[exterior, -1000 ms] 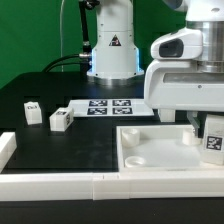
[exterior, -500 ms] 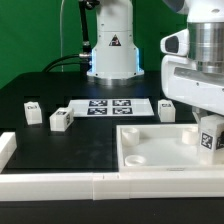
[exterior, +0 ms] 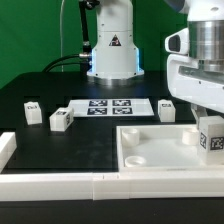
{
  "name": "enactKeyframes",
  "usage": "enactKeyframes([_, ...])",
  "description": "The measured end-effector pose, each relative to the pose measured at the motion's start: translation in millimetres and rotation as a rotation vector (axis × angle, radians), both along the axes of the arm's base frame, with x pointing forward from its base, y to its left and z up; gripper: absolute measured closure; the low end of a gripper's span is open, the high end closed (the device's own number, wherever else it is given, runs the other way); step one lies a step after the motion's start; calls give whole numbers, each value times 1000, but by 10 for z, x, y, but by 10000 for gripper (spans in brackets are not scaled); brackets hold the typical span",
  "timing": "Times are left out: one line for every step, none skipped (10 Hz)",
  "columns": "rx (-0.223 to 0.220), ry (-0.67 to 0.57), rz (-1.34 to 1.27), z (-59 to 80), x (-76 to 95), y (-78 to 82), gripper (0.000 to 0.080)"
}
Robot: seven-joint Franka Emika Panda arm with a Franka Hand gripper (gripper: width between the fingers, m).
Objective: Assemble one leg
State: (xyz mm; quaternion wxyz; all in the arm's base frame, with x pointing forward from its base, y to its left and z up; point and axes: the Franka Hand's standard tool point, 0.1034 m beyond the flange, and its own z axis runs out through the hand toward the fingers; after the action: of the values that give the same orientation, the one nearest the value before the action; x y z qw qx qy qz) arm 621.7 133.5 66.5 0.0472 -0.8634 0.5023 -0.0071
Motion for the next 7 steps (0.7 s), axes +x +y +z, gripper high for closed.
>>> enactKeyframes([-15, -14, 177, 2, 6, -6, 188])
enactKeyframes([-24, -23, 322, -2, 6, -11, 157])
enactKeyframes([-28, -13, 485, -25, -4, -59, 152])
enactKeyframes([-33, -16, 602, -37, 16, -85, 152])
enactKeyframes([-40, -21, 692, -48, 18, -89, 151])
enactKeyframes([-58, -26, 823, -48, 17, -87, 151])
enactKeyframes([-73, -29, 916, -44, 15, -69, 151])
